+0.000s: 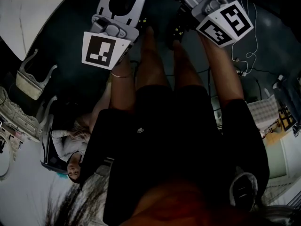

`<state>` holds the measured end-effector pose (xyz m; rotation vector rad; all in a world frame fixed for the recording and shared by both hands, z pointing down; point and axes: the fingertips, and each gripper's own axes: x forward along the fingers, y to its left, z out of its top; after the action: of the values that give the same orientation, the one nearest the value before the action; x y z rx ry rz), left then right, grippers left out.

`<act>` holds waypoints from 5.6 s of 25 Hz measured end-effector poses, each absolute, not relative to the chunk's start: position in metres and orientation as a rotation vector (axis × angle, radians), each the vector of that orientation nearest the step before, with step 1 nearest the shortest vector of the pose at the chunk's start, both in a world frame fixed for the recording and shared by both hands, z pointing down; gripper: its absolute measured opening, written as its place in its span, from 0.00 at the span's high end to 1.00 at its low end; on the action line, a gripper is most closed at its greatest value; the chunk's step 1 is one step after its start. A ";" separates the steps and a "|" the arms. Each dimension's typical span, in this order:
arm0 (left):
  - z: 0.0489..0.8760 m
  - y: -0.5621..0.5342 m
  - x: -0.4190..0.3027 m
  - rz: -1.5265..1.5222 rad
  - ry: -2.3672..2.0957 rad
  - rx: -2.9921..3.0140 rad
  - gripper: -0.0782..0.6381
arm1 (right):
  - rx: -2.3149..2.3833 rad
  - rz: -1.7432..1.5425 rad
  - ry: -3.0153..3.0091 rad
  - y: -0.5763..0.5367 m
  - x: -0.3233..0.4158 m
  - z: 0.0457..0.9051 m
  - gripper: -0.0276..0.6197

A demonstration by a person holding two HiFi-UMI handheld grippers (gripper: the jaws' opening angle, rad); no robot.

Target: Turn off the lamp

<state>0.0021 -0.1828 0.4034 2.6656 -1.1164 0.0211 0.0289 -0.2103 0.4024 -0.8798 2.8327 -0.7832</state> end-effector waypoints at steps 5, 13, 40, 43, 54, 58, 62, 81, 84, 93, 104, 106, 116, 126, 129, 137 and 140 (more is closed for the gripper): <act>0.395 -0.182 0.000 0.003 -1.125 2.676 0.86 | -0.882 -0.786 2.886 -0.199 0.025 0.415 0.90; 0.383 -0.183 -0.001 -0.021 -1.132 2.692 0.86 | -0.875 -0.811 2.924 -0.192 0.018 0.429 0.80; 0.364 -0.180 0.001 -0.123 -1.098 2.709 0.86 | -0.873 -0.922 2.880 -0.190 0.007 0.445 0.77; 0.364 -0.179 0.001 -0.120 -1.098 2.713 0.86 | -0.867 -0.938 2.858 -0.190 0.007 0.444 0.80; 0.370 -0.177 0.005 -0.044 -1.103 2.764 0.86 | -0.813 -1.018 2.834 -0.183 0.006 0.447 0.86; 0.372 -0.176 0.005 -0.040 -1.092 2.769 0.86 | -0.817 -1.055 2.791 -0.185 0.010 0.446 0.86; 0.380 -0.175 0.002 -0.031 -1.102 2.748 0.86 | -0.817 -1.072 2.771 -0.187 0.014 0.446 0.86; 0.448 -0.163 -0.017 0.156 -1.070 2.659 0.80 | -0.786 -1.238 2.530 -0.192 0.031 0.442 0.86; 0.460 -0.162 -0.016 0.189 -1.047 2.653 0.79 | -0.778 -1.253 2.508 -0.192 0.032 0.441 0.86; 0.471 -0.162 -0.014 0.200 -1.019 2.663 0.79 | -0.751 -1.280 2.460 -0.191 0.034 0.438 0.86; 0.481 -0.158 -0.007 0.268 -0.979 2.695 0.79 | -0.686 -1.353 2.329 -0.193 0.035 0.437 0.86; 0.479 -0.159 -0.006 0.274 -0.983 2.706 0.79 | -0.674 -1.362 2.316 -0.194 0.034 0.435 0.86; 0.475 -0.158 -0.006 0.298 -1.022 2.740 0.85 | -0.656 -1.383 2.279 -0.193 0.036 0.435 0.86; 0.478 -0.152 0.001 0.367 -0.982 2.766 0.86 | -0.691 -1.357 2.289 -0.195 0.038 0.438 0.86; 0.478 -0.150 0.004 0.366 -0.969 2.758 0.86 | -0.713 -1.344 2.305 -0.195 0.040 0.439 0.86; 0.480 -0.147 0.005 0.356 -0.935 2.756 0.86 | -0.688 -1.316 2.314 -0.195 0.038 0.437 0.85; 0.478 -0.147 0.006 0.339 -0.939 2.745 0.86 | -0.681 -1.308 2.345 -0.193 0.036 0.437 0.84</act>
<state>0.0055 -0.1472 0.4783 2.7449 -0.9391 0.3395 0.0356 -0.1927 0.4373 -0.6813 2.3446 -1.3081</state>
